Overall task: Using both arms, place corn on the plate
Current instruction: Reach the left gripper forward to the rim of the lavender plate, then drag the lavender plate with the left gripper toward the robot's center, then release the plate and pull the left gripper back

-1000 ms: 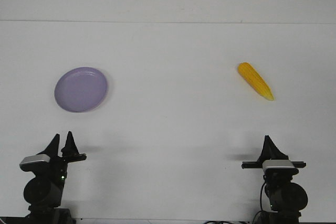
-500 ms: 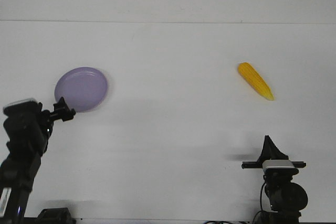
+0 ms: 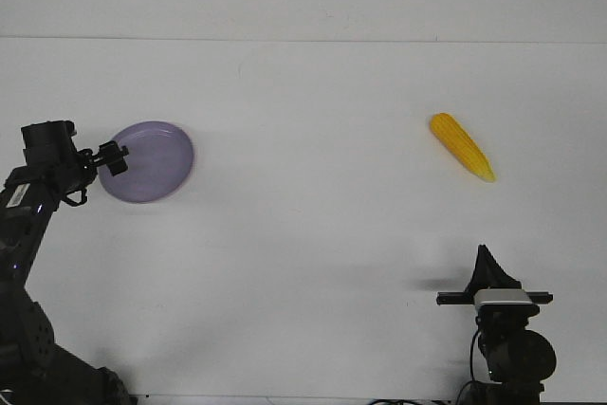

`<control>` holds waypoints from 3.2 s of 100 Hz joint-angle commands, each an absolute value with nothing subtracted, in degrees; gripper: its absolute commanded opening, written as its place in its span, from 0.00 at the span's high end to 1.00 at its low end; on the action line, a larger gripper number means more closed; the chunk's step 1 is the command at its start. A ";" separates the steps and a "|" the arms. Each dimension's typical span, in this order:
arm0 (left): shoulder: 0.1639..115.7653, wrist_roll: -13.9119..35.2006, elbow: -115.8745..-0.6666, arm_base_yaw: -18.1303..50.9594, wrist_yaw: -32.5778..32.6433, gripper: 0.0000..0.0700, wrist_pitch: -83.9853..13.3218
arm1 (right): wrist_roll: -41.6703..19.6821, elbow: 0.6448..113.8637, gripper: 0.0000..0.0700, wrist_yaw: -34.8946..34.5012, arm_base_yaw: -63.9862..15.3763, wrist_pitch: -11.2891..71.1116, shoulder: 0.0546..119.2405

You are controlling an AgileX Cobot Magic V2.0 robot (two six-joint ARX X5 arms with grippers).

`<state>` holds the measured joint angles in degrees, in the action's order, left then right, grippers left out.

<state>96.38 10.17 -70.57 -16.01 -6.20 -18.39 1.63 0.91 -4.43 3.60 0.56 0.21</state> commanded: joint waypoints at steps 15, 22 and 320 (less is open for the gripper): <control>101.86 9.72 -71.72 -16.16 -6.52 0.36 -16.75 | 0.89 0.73 0.98 -4.51 3.73 -0.05 0.08; 102.89 9.72 -71.72 -16.16 -6.52 0.36 -16.14 | 0.89 0.73 0.98 -4.51 3.73 -0.05 0.08; 32.21 15.18 -36.47 32.86 -2.83 0.24 -16.60 | -22.00 1.23 0.99 -9.21 3.68 -6.50 0.08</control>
